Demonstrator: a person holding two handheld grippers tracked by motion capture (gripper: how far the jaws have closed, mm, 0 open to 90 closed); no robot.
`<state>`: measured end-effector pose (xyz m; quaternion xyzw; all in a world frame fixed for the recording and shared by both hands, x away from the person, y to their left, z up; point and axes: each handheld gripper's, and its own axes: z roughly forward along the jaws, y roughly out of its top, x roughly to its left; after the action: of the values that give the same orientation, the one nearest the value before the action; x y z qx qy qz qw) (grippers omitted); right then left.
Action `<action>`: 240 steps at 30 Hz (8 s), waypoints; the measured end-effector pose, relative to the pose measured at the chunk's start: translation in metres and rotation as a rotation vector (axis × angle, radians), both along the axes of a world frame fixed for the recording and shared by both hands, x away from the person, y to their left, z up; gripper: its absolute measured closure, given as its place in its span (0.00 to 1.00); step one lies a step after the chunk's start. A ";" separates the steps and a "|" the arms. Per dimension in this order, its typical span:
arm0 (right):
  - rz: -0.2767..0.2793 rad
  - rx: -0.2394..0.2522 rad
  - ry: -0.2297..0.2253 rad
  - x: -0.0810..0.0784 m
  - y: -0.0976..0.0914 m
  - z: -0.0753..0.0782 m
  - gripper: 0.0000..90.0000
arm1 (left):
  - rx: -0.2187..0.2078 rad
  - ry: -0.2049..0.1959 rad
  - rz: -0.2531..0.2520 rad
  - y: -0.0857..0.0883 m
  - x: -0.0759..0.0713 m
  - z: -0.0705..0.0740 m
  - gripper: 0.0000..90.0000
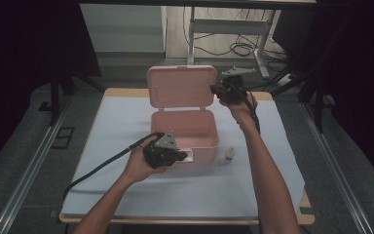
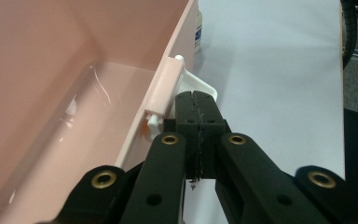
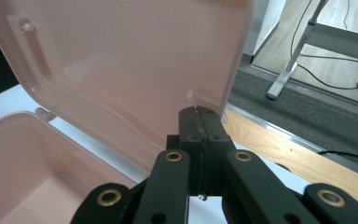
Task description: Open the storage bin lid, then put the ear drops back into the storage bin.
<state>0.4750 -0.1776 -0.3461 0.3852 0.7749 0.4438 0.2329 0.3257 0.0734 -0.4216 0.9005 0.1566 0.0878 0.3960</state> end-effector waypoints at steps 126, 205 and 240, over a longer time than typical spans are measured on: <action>0.178 -0.389 0.472 -0.086 -0.048 -0.109 0.61 | -0.003 0.012 0.013 -0.001 -0.002 0.000 1.00; 0.310 -0.310 0.298 -0.048 0.035 -0.008 0.67 | 0.001 0.017 0.008 0.000 0.000 0.000 1.00; 0.388 -0.345 0.337 -0.021 0.102 -0.047 0.67 | -0.006 0.032 0.015 -0.001 0.000 0.000 1.00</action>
<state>0.4538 -0.0752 -0.3929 0.2532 0.9255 0.2719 0.0740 0.3257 0.0726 -0.4212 0.8995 0.1699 0.0760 0.3954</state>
